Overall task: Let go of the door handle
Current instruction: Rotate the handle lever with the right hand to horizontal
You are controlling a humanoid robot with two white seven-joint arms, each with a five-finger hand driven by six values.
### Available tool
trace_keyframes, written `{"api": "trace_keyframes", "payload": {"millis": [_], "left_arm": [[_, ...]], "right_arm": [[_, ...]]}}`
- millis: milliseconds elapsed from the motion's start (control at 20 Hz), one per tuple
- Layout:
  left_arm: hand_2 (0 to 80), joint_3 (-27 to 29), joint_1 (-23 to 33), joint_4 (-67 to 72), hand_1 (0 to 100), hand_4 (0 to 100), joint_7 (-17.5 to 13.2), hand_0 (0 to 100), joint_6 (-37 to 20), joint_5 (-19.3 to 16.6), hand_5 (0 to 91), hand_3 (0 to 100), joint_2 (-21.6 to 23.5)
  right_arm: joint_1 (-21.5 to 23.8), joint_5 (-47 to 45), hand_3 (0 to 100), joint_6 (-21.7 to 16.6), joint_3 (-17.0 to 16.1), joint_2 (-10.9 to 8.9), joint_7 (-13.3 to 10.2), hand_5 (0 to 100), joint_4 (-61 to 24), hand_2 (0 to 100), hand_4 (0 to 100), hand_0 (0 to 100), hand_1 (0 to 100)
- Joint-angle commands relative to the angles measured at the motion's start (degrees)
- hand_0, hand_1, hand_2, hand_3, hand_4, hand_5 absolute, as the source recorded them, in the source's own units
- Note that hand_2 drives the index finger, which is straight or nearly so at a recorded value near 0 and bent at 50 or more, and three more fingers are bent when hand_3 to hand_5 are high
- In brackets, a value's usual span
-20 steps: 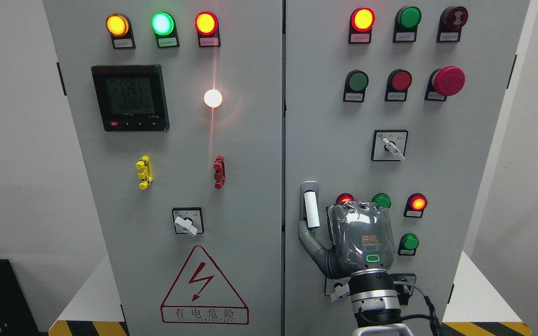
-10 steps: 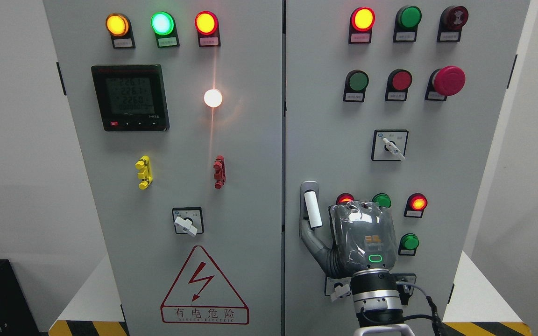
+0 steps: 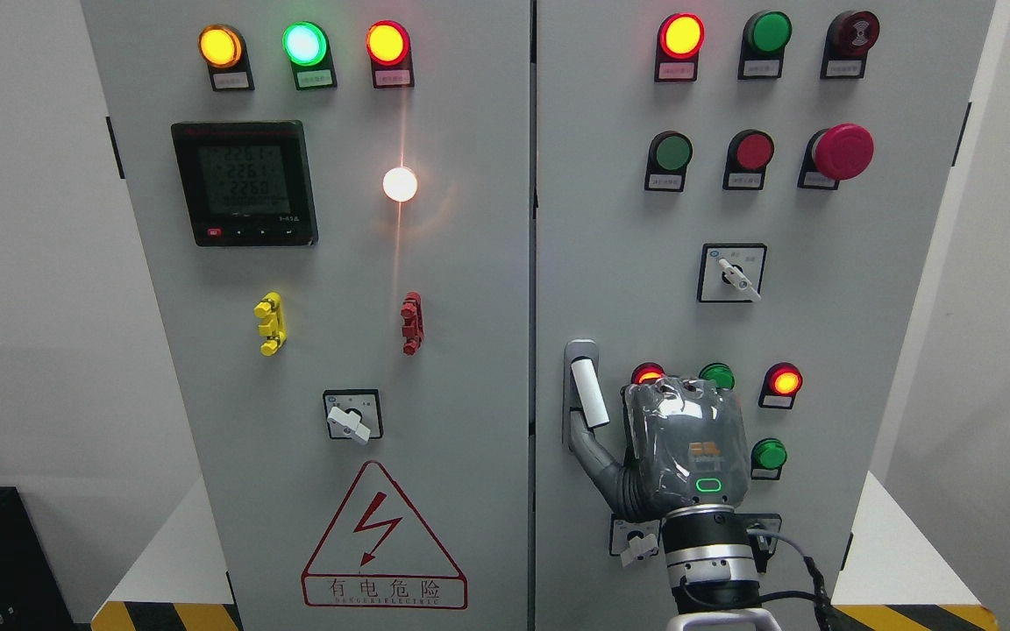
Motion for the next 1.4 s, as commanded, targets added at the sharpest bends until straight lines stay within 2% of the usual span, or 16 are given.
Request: {"api": "trace_keyframes", "payload": {"millis": [0,1352], "left_arm": [[0.0,0.0,1.1,0.0,56,0,0.0,12,0.0,0.0,0.0,0,0.0],[0.0,0.0,1.1,0.0,56,0,0.0,12,0.0,0.0,0.0,0,0.0]], "right_arm": [[0.0,0.0,100,0.0,-0.3,0.01,0.0,100,-0.1,100,100,48,27],[0.1,0.1,100,0.0,-0.7,0.01,-0.3,100,-0.5,99,100,48,33]]}}
